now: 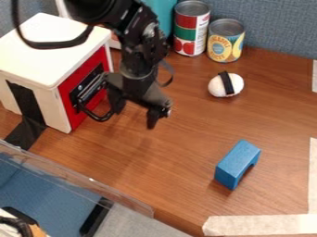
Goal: Open the drawer and move
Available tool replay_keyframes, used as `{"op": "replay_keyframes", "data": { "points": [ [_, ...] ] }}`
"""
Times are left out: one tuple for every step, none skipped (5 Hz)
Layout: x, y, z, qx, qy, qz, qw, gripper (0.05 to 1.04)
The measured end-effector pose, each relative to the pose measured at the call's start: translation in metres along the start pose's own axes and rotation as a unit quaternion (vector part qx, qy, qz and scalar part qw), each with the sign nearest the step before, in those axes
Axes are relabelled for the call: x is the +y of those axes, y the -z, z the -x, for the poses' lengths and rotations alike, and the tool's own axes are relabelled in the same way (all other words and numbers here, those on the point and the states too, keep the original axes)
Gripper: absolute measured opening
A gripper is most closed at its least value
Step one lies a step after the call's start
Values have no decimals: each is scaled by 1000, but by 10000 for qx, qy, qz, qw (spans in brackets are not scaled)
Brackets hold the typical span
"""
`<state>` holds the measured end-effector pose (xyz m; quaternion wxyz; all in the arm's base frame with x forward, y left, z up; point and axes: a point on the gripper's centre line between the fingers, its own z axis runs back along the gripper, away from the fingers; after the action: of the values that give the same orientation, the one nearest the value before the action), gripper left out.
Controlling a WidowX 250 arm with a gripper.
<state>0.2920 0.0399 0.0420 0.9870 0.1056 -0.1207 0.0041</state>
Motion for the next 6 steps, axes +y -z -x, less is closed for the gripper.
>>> {"op": "replay_keyframes", "data": {
  "points": [
    [3,-1,-19,-30,-59,8,10000,999],
    [-2,1,-27,-14,-132,13,9999,999],
    [-8,5,-31,53,-189,28,9998,999],
    [-7,6,-27,104,-282,-8,9995,999],
    [0,1,-20,83,-395,-237,9989,999],
    [-1,-8,-17,-28,-376,-504,9980,999]
  ]
}}
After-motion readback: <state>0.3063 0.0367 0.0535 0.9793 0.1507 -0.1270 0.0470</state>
